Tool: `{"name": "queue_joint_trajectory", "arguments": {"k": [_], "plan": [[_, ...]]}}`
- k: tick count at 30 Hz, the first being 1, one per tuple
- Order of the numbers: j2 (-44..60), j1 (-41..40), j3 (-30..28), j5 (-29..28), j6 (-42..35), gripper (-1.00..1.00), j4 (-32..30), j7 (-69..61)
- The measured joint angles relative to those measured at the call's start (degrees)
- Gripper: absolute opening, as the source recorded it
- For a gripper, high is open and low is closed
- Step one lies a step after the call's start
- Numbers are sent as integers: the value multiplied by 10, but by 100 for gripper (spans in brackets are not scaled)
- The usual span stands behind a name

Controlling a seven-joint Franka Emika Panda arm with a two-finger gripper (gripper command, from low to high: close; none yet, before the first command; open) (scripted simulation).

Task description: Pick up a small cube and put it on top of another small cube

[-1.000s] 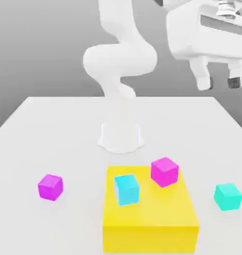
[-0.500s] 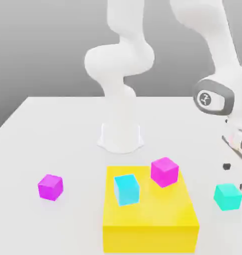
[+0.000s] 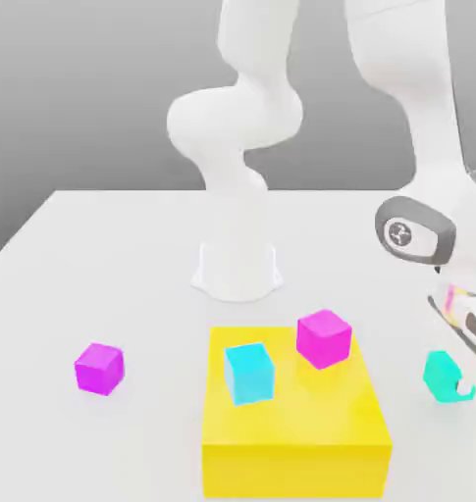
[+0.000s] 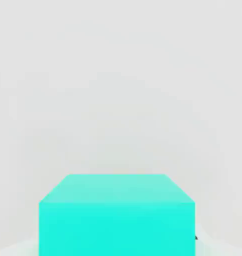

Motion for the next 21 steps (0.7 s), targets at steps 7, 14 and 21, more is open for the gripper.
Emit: {"name": "queue_joint_trajectory", "arguments": {"k": [7, 14, 21], "plan": [[-147, -61, -21, 57, -98, -100, -46, 73], [-293, -113, -46, 77, -194, -100, -95, 191], [-359, -169, -54, 85, -213, -100, -143, 280]]}}
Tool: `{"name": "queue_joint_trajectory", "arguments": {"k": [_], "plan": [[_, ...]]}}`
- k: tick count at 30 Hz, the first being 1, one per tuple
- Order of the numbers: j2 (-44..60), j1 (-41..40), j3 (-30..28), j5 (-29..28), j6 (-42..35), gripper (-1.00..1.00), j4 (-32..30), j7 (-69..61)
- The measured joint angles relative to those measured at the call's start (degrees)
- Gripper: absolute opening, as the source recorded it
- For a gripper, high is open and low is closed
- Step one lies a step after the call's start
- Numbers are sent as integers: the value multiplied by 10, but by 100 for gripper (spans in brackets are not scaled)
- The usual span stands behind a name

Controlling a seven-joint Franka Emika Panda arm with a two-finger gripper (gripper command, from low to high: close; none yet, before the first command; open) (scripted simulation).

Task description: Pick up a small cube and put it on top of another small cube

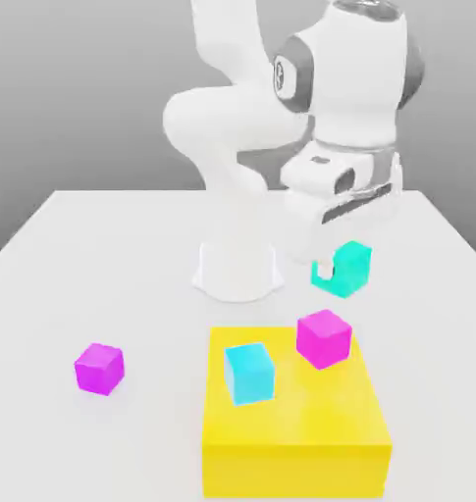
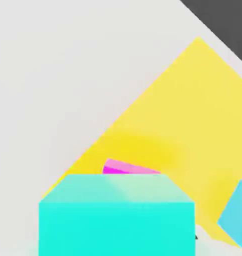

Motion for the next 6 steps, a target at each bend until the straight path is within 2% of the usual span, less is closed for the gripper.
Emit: {"name": "queue_joint_trajectory", "arguments": {"k": [2, 3, 6], "plan": [[33, -3, 2, -1, 46, -100, -13, 3], [50, -3, 3, -1, 69, 100, -19, 3], [50, -3, 3, -1, 69, 100, -19, 3]]}}
